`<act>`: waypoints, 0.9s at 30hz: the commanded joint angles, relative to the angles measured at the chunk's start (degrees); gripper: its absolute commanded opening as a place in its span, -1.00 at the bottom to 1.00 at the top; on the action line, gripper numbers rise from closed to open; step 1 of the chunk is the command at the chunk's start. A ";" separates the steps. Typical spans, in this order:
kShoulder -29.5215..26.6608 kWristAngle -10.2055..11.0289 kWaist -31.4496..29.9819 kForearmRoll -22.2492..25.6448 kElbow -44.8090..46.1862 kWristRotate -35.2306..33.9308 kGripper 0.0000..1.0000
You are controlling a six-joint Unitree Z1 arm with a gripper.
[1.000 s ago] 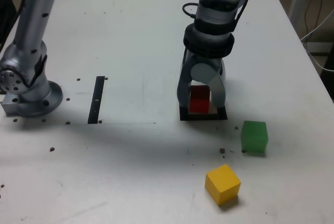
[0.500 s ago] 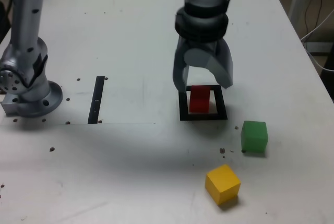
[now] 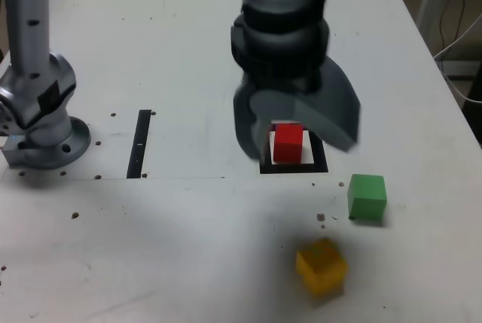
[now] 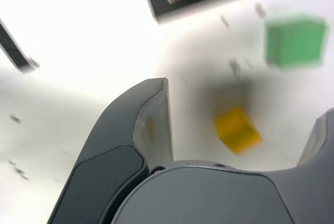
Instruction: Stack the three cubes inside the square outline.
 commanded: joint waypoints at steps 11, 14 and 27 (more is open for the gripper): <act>6.28 -4.22 -3.89 -2.63 -0.36 -10.33 0.85; 6.84 -5.32 -4.13 -4.10 0.94 -11.98 0.85; 9.22 -9.49 -4.94 -10.94 4.40 -13.38 0.86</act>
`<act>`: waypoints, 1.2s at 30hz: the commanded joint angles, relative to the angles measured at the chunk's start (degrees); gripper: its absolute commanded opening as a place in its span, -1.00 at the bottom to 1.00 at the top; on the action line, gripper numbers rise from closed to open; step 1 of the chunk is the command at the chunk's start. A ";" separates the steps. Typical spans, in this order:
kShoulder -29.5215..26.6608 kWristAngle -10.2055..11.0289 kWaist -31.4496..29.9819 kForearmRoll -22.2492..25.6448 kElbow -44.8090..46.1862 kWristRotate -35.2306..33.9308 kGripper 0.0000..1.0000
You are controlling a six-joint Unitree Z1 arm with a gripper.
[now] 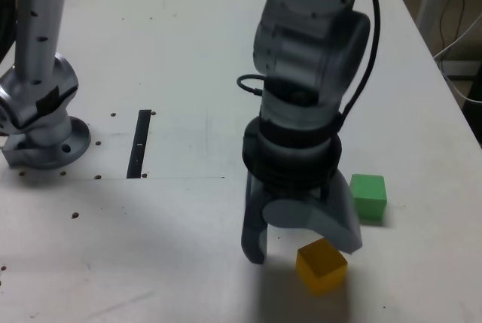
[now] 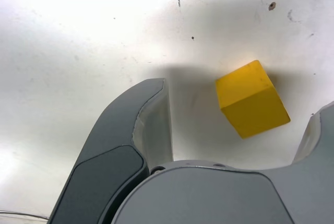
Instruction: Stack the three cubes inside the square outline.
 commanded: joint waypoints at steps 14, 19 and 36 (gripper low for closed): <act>4.21 0.90 -0.14 -6.43 -1.42 2.20 0.85; 5.08 0.88 -0.12 -6.29 -1.57 2.47 0.82; 5.19 1.31 0.56 -5.15 -2.48 2.96 -0.28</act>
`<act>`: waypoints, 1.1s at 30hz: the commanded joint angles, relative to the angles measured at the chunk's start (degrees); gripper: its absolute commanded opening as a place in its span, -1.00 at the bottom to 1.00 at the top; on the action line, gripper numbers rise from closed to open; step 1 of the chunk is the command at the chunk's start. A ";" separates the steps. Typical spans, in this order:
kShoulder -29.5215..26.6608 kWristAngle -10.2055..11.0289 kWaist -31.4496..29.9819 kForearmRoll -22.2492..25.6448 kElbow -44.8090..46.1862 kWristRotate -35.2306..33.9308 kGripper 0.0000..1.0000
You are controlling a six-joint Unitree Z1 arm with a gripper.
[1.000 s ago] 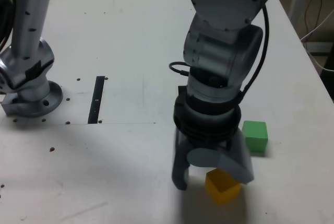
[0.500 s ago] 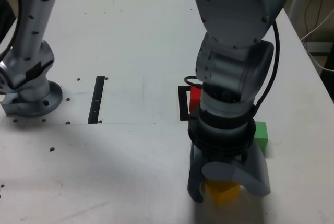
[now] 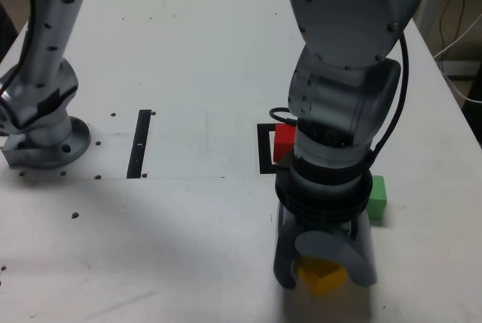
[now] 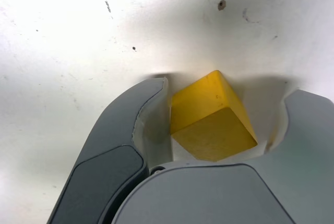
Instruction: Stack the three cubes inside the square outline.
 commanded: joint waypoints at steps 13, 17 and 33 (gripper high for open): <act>0.00 0.28 0.17 -0.17 0.18 0.02 -0.43; -0.35 0.81 0.17 0.01 0.18 0.02 -0.59; -6.19 5.22 0.25 3.51 0.46 -0.06 -0.73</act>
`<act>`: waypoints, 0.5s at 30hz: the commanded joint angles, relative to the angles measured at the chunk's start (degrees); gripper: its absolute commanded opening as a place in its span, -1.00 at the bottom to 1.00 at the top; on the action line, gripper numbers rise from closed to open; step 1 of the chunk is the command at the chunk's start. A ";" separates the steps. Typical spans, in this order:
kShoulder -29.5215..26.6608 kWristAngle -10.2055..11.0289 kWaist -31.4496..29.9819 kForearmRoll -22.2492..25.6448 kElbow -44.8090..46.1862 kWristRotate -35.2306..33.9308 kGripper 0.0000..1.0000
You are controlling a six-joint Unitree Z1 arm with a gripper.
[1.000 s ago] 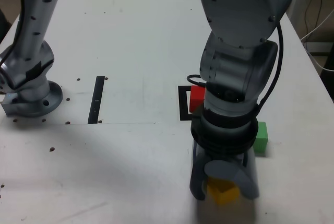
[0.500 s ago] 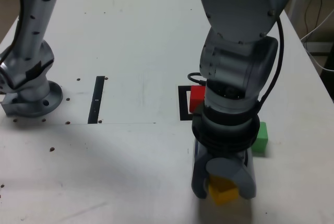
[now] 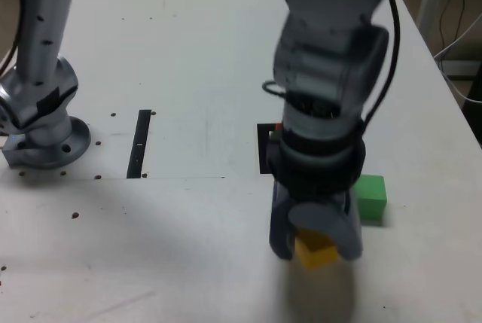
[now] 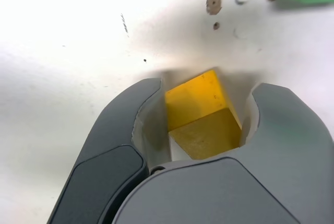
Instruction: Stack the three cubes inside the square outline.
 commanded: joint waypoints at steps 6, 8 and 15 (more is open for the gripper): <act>-5.69 3.94 2.32 3.37 0.77 1.45 -0.73; -6.70 4.27 3.61 3.86 1.26 3.19 -0.73; -11.70 4.60 9.93 4.77 4.38 15.62 -0.73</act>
